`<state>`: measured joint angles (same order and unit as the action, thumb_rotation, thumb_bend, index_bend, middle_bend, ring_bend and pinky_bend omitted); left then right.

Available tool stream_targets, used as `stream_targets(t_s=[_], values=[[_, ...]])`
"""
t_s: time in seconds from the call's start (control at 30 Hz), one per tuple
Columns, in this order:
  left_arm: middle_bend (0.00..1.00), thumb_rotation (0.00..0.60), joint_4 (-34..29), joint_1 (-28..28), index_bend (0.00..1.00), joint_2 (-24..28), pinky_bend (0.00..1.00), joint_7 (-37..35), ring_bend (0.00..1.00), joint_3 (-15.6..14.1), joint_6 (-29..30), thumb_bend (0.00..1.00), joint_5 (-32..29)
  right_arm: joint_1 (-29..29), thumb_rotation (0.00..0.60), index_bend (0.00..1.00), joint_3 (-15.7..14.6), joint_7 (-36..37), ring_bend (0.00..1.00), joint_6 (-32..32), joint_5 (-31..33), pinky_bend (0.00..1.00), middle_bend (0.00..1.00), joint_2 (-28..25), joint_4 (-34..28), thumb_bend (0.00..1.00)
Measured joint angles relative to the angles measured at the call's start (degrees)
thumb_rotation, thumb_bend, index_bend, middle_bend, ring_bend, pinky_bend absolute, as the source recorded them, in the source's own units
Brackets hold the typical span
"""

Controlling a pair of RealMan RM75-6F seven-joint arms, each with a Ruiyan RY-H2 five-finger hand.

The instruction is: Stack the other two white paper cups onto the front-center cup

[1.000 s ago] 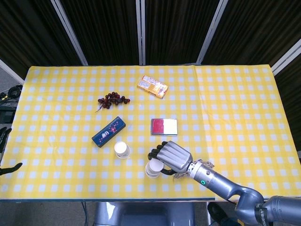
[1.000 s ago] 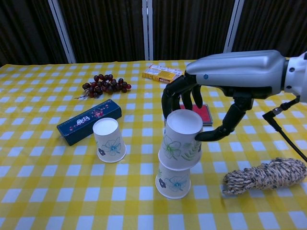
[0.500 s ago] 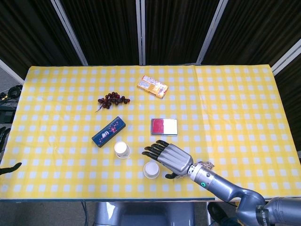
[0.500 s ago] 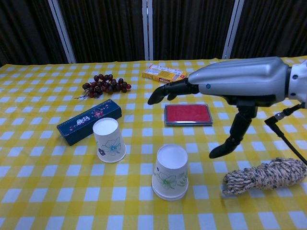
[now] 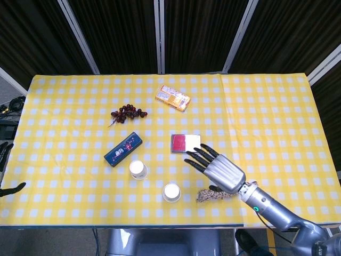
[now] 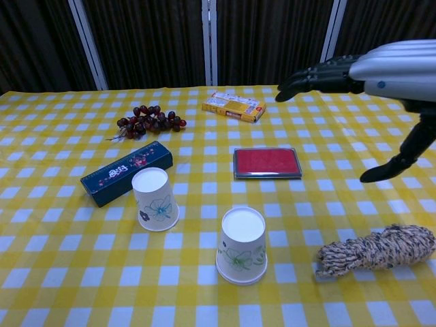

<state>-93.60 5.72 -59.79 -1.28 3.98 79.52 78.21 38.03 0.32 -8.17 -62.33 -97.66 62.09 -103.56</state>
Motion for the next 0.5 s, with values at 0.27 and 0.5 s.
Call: stream_targets(t_s=[0.27, 0.5], values=[[0.00, 0.600, 2.6, 4.3, 0.00, -2.1, 0.03, -1.4, 0.00, -0.5, -4.4, 0.00, 4.9, -11.9, 0.600, 0.01, -2.7, 5.0, 0.00, -15.4, -0.4, 0.00, 0.00, -1.3, 10.5, 0.00], [0.11, 0.600, 5.1, 12.8, 0.17, -4.9, 0.18, -9.0, 0.10, -0.2, -10.8, 0.00, 12.3, -19.9, 0.600, 0.01, -2.5, 3.5, 0.00, -22.2, 5.7, 0.00, 0.00, -0.3, 6.3, 0.00]])
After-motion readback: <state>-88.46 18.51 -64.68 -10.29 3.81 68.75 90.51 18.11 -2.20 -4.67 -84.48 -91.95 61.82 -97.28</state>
